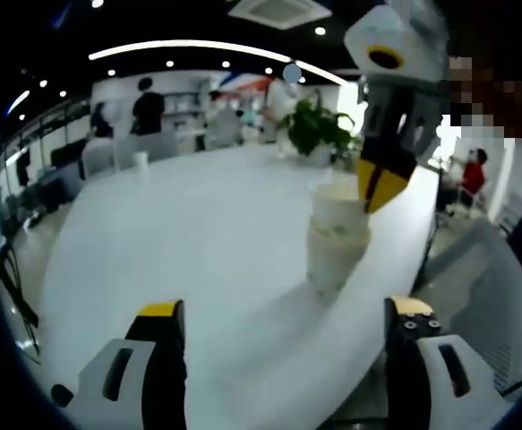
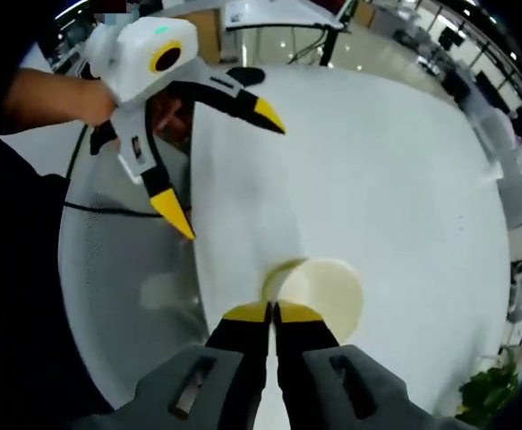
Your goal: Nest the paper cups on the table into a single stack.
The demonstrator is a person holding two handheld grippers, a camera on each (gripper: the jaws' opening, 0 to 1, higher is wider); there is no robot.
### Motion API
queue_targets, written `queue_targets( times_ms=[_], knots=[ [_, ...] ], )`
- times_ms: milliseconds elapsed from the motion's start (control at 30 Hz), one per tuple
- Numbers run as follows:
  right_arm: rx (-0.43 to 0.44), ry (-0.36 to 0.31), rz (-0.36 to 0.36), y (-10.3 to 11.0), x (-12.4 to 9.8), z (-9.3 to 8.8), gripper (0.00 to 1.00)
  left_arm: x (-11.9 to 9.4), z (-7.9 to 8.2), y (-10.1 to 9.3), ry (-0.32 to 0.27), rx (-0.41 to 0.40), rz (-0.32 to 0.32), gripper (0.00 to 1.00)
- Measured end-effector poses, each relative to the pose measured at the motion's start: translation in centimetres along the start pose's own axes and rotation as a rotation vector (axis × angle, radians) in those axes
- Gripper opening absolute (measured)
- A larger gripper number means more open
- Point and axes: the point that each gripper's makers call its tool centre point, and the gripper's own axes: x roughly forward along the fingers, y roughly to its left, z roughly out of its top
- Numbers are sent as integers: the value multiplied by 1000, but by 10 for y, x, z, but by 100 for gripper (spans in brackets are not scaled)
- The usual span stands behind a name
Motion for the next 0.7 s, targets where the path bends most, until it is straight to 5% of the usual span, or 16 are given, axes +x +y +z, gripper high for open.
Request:
queue_targets(
  times_ms=[700],
  knots=[
    [-1,-9,15,4,23,-10,0,1,-2,-1,7,-6,-8,89]
  ],
)
